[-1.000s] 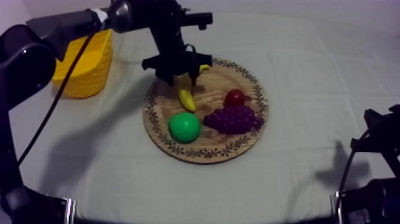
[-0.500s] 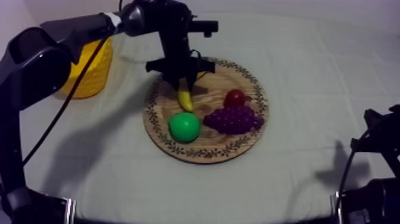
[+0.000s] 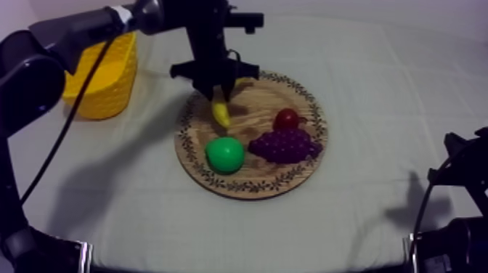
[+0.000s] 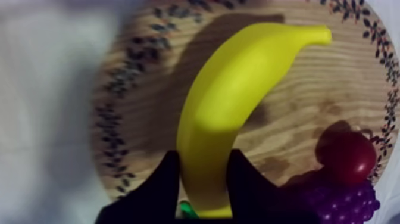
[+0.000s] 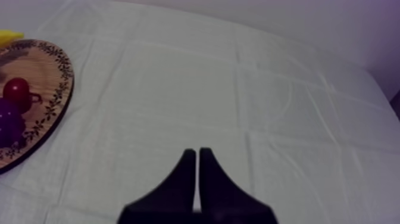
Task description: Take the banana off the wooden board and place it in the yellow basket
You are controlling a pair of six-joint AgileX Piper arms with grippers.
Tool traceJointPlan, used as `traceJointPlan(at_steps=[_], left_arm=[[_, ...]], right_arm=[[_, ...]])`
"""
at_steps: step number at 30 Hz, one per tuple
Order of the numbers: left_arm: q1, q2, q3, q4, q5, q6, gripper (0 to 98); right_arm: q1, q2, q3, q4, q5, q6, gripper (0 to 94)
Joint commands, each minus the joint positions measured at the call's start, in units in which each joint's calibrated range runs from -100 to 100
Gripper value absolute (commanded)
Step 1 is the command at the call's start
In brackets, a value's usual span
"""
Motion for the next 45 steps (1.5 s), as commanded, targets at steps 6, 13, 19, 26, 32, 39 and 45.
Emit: traceJointPlan(at_steps=[6, 13, 19, 26, 32, 39, 45], left_arm=[[-4.3, -11.2, 1.8, -2.87, 3.6, -0.5, 24.3], [-10.6, -18.4, 4.9, -4.71, 5.3, -1.5, 24.4], [-16.1, -21.5, 9.3, -5.25, 4.7, -2.4, 24.1], [-20.8, -22.3, 14.8, -5.34, 0.8, -3.5, 22.2], [-23.1, -21.5, 17.8, -5.44, -2.2, -4.1, 22.2], [-25.0, -18.6, 18.2, -4.95, -5.2, -4.7, 22.2], [-26.3, -14.7, 15.4, -4.13, -6.7, -5.4, 22.1]], right_arm=[[0.0, 0.0, 0.0, 0.0, 0.0, 0.0, 0.3], [0.0, 0.0, 0.0, 0.0, 0.0, 0.0, 0.3], [0.0, 0.0, 0.0, 0.0, 0.0, 0.0, 0.3], [0.0, 0.0, 0.0, 0.0, 0.0, 0.0, 0.3], [0.0, 0.0, 0.0, 0.0, 0.0, 0.0, 0.3], [0.0, 0.0, 0.0, 0.0, 0.0, 0.0, 0.3], [0.0, 0.0, 0.0, 0.0, 0.0, 0.0, 0.3]])
